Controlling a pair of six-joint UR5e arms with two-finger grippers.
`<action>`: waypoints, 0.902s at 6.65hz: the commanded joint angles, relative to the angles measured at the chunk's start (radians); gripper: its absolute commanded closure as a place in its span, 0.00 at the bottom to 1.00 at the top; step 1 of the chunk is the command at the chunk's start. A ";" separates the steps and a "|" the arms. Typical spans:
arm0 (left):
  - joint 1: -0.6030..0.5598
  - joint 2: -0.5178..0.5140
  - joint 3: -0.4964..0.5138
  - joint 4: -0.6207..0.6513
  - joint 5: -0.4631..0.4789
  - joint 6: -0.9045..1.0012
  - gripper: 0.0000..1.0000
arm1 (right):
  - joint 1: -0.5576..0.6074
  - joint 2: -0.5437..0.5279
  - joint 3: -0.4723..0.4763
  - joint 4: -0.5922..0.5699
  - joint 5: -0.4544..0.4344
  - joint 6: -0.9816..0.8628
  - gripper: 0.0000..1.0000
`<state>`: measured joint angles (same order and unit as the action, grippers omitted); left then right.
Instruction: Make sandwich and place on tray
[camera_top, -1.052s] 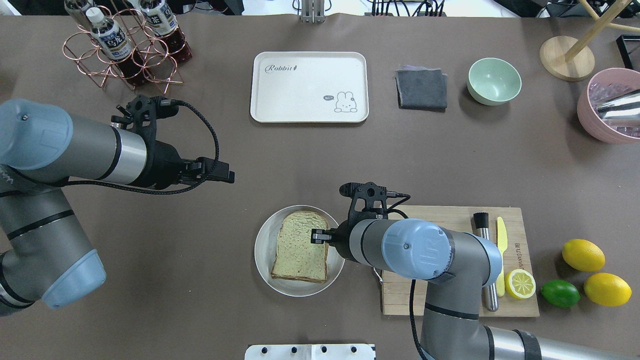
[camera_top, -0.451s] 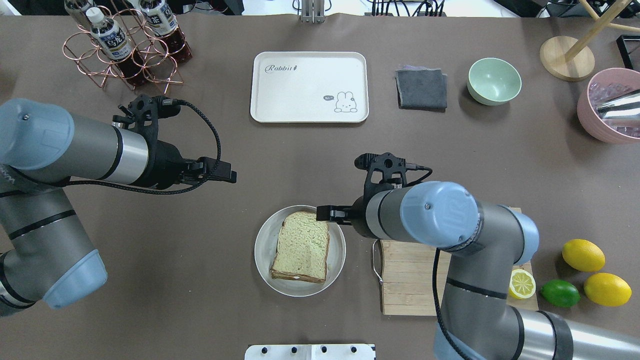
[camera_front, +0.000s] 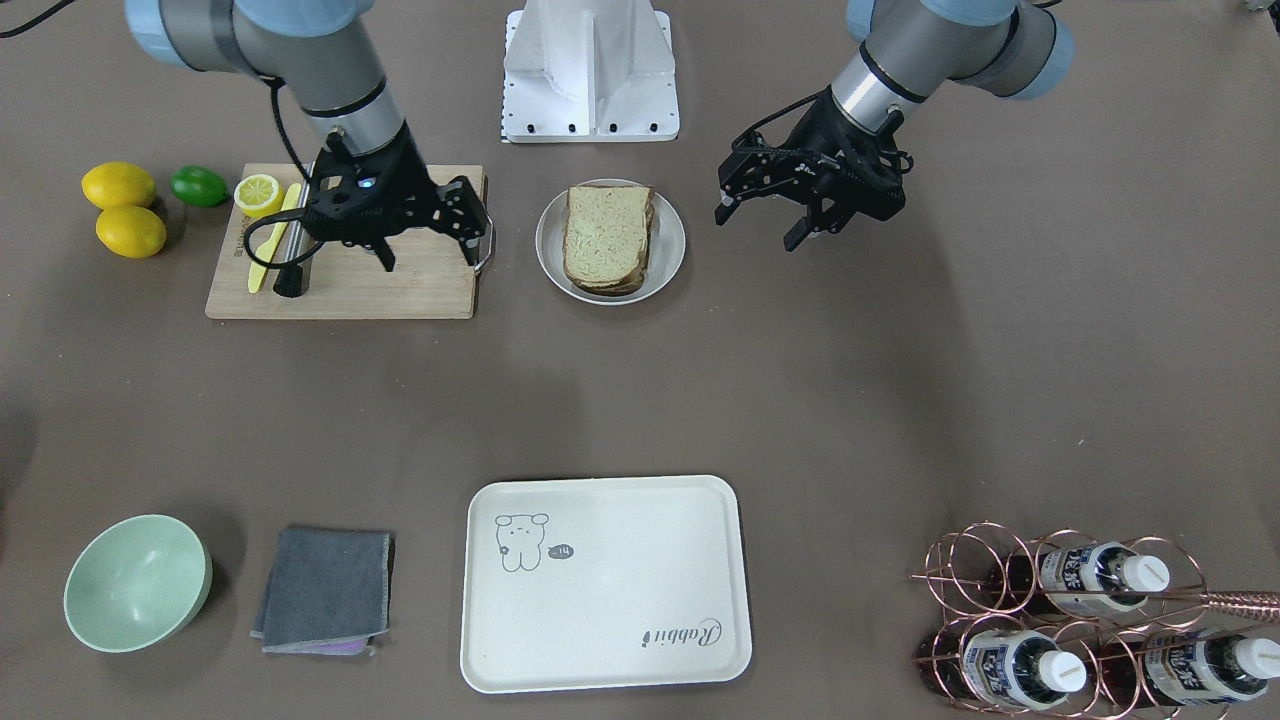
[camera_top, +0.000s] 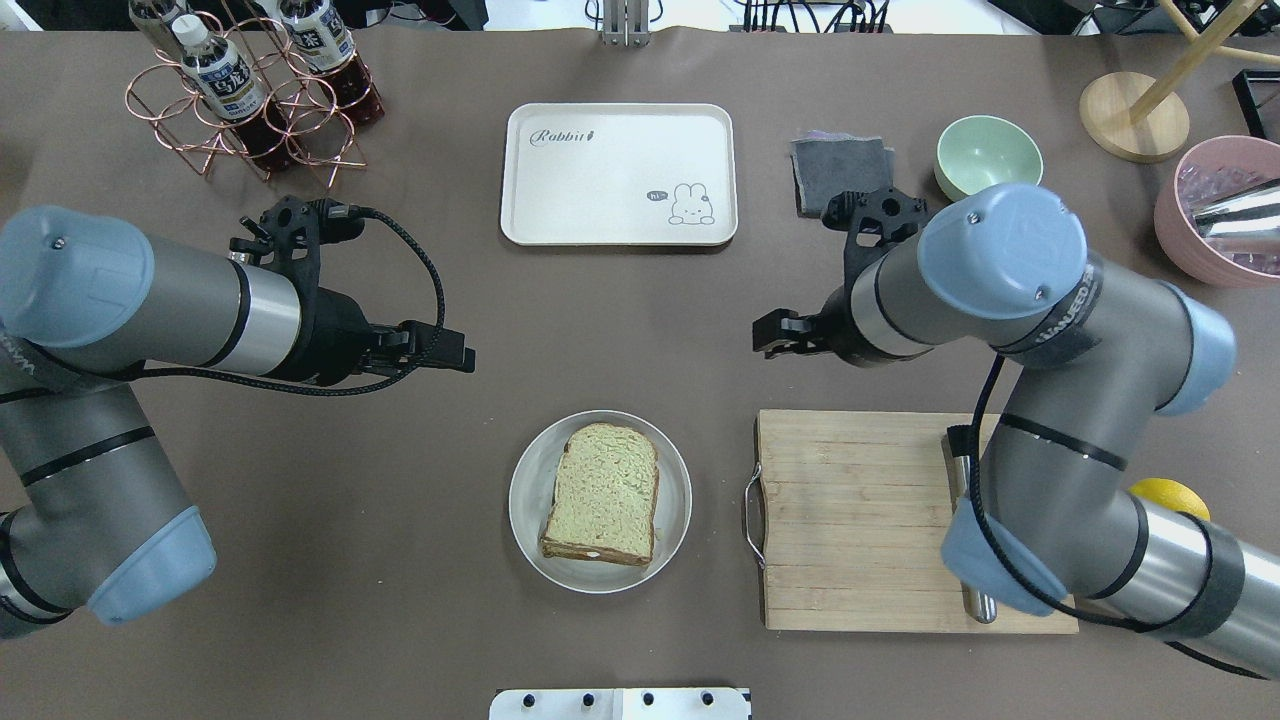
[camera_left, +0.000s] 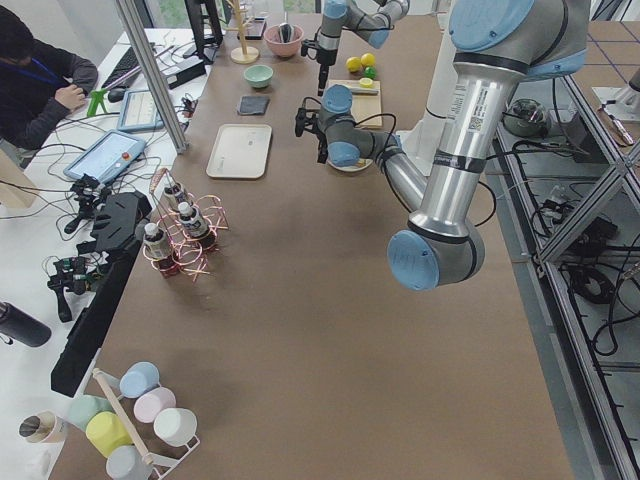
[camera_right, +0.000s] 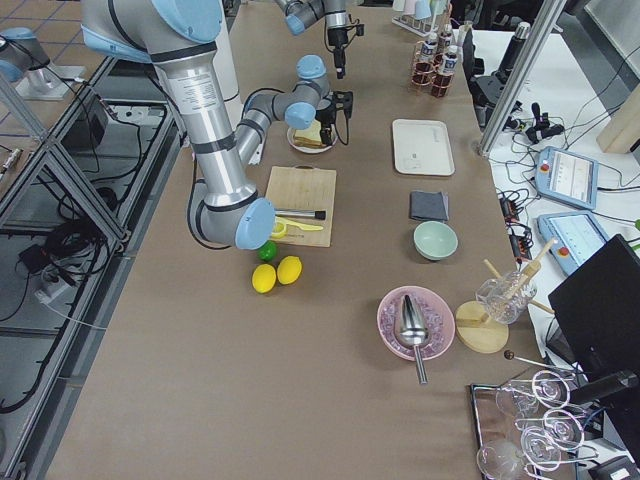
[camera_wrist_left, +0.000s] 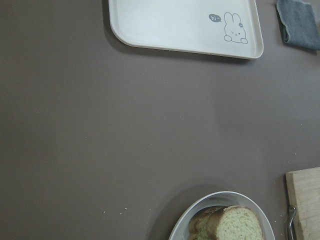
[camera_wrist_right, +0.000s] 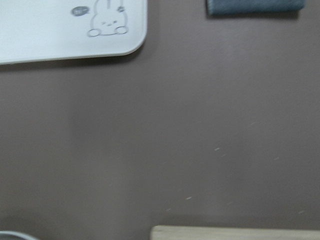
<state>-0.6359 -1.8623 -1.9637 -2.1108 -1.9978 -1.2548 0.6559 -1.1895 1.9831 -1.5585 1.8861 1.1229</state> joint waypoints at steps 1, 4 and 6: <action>0.004 0.002 -0.001 0.000 -0.009 -0.003 0.02 | 0.214 -0.069 -0.004 -0.125 0.132 -0.362 0.00; 0.039 0.002 0.005 0.000 -0.007 -0.003 0.02 | 0.611 -0.292 -0.084 -0.130 0.308 -1.013 0.00; 0.060 0.003 0.029 0.003 -0.009 -0.003 0.02 | 0.837 -0.396 -0.229 -0.132 0.358 -1.353 0.00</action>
<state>-0.5891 -1.8603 -1.9491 -2.1099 -2.0061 -1.2579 1.3721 -1.5367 1.8349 -1.6883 2.2258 -0.0536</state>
